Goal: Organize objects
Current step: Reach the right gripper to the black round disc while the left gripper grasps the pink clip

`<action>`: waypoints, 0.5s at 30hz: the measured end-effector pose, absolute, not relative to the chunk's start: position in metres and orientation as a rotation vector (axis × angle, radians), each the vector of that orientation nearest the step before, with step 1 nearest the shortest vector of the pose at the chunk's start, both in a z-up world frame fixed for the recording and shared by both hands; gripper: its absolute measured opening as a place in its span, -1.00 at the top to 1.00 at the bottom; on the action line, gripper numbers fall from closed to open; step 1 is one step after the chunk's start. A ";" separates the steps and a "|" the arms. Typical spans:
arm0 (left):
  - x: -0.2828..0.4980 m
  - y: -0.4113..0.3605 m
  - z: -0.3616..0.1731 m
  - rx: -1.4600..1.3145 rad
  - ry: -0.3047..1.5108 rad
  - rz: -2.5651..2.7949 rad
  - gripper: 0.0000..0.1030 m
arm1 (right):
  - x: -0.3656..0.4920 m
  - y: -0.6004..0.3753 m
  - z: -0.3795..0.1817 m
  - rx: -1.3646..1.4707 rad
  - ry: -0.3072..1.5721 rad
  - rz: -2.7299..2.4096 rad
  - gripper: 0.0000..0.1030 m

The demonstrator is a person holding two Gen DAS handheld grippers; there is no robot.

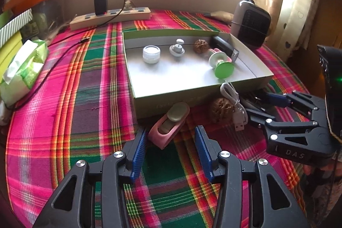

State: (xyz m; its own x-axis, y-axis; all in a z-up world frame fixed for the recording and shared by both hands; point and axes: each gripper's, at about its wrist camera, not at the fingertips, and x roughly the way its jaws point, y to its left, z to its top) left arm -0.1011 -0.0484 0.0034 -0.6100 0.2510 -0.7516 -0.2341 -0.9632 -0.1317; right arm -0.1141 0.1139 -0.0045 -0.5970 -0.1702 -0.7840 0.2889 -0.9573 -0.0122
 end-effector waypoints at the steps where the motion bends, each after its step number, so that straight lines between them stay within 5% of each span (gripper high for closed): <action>1: -0.102 -0.048 0.004 -1.221 -0.002 2.621 0.15 | -0.114 0.114 -0.005 1.250 0.202 -2.591 -0.17; 15: -0.113 -0.040 0.000 -1.247 0.099 2.637 0.15 | -0.114 0.112 -0.004 1.247 0.215 -2.592 -0.17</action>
State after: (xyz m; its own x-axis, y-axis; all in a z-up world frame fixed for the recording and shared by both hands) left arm -0.1130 -0.0400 -0.0003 -0.6149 0.1711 -0.7698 -0.2286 -0.9729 -0.0337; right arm -0.1142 0.1124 -0.0044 -0.5997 -0.1653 -0.7829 0.2918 -0.9562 -0.0216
